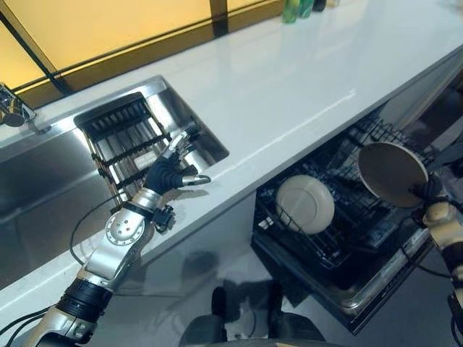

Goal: Pick up plates and place into dishwasher.

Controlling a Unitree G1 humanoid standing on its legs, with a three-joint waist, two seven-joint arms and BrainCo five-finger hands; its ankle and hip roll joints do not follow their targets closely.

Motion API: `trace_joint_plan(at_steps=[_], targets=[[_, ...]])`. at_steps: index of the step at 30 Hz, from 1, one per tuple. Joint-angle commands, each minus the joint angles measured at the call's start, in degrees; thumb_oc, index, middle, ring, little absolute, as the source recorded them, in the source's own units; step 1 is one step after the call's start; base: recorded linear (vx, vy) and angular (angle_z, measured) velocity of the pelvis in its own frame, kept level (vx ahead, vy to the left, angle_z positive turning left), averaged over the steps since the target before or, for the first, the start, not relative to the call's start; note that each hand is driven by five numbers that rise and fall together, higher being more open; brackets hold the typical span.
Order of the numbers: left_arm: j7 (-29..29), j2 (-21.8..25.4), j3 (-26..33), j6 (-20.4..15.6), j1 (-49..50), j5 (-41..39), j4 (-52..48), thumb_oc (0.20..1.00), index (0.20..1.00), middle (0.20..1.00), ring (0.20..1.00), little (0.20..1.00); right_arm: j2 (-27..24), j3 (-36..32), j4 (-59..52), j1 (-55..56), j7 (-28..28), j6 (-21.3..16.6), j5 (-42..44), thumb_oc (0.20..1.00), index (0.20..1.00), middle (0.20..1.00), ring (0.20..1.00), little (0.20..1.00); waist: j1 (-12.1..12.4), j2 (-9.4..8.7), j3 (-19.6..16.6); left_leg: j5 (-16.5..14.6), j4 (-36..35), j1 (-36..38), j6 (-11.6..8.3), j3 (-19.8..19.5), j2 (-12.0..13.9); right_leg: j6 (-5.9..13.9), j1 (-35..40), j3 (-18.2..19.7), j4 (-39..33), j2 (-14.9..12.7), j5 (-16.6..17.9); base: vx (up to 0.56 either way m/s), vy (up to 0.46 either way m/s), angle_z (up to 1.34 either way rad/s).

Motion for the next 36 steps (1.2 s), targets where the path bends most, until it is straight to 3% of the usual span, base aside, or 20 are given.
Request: trace_joint_plan(at_steps=[1, 11, 16, 21, 27, 28, 29, 36], targets=[[1.8, 0.9, -2.6, -4.2, -6.7, -2.3, -4.1, 1.0, 1.0, 1.0, 1.0, 1.0, -3.4, 5.5, 1.9, -12.4, 0.2, -0.1, 1.5, 0.2, 0.2, 0.2, 0.2, 0.2, 2.6, -0.23, 3.5, -5.4, 1.4, -2.5, 1.49, -0.4, -3.1, 3.07, 1.1, -1.5, 2.5, -0.8, -6.1, -0.04, -0.044, 0.06], [3.9, 1.9, -3.2, -4.7, -9.3, -2.2, -4.4, 1.0, 1.0, 1.0, 1.0, 1.0, -1.2, 11.8, 7.9, -18.6, 4.6, -2.2, -0.9, 0.2, 0.2, 0.2, 0.2, 0.2, 3.4, 1.44, 6.5, -3.8, 1.2, -5.8, 1.0, -0.6, -3.1, 2.62, -2.5, -3.4, 3.2, -1.3, -5.7, -0.06, -0.029, 0.09], [4.2, 2.3, -3.2, -5.0, -10.3, -2.3, -4.0, 1.0, 1.0, 1.0, 1.0, 1.0, -0.6, 14.4, 8.2, -20.1, 9.6, -3.5, -1.1, 0.2, 0.2, 0.2, 0.2, 0.2, 3.4, 2.2, 7.8, -3.3, 1.1, -6.8, 0.84, -0.5, -3.3, 2.6, -3.8, -3.9, 3.6, -1.7, -5.5, -0.04, 0.005, 0.01], [3.4, 2.8, -3.1, -5.1, -11.3, -2.6, -3.9, 1.0, 1.0, 1.0, 1.0, 1.0, 0.1, 16.1, 9.8, -20.2, 16.4, -5.0, 0.4, 0.2, 0.2, 0.2, 0.2, 0.2, 3.8, 2.33, 8.4, -3.1, 1.0, -7.1, 0.79, -0.5, -3.4, 2.69, -4.5, -4.4, 4.0, -2.2, -5.5, -0.01, -0.002, -0.01], [3.3, 2.6, -3.1, -4.2, -13.3, -2.8, -3.6, 1.0, 1.0, 1.0, 1.0, 1.0, 1.6, 15.1, 11.5, -21.2, 18.0, -4.6, 6.1, 0.2, 0.2, 0.2, 0.2, 0.2, 3.9, 2.55, 8.9, -2.9, 1.0, -7.2, 0.73, -0.3, -3.5, 2.74, -4.9, -4.7, 4.4, -2.5, -5.3, 0.0, 0.0, -0.01], [3.2, 2.5, -3.1, -4.0, -13.4, -2.8, -3.6, 1.0, 1.0, 1.0, 1.0, 1.0, 1.7, 14.4, 11.7, -21.2, 16.8, -4.3, 7.8, 0.849, 0.849, 0.849, 0.849, 0.849, 3.8, 2.59, 8.8, -2.9, 1.0, -7.2, 0.72, -0.3, -3.5, 2.76, -4.9, -4.7, 4.4, -2.5, -5.3, 0.0, 0.0, 0.0], [3.3, 2.6, -3.1, -4.0, -13.3, -2.6, -3.6, 1.0, 1.0, 1.0, 1.0, 1.0, 1.6, 13.6, 11.8, -21.2, 15.9, -4.3, 10.4, 1.0, 1.0, 1.0, 1.0, 1.0, 3.8, 2.64, 8.8, -3.0, 1.0, -7.1, 0.72, -0.3, -3.4, 2.77, -4.9, -4.7, 4.5, -2.6, -5.3, 0.0, 0.0, 0.0], [2.4, 2.6, -1.7, -4.6, -11.2, -3.1, -4.2, 1.0, 1.0, 1.0, 1.0, 1.0, 1.4, 5.7, 8.6, -18.0, 11.2, -4.2, 17.4, 1.0, 1.0, 1.0, 1.0, 1.0, 3.1, 2.2, 8.0, -3.6, 1.0, -5.9, 0.8, 0.4, -3.4, 2.92, -4.3, -4.3, 4.5, -2.5, -5.3, 0.0, 0.015, 0.0]])
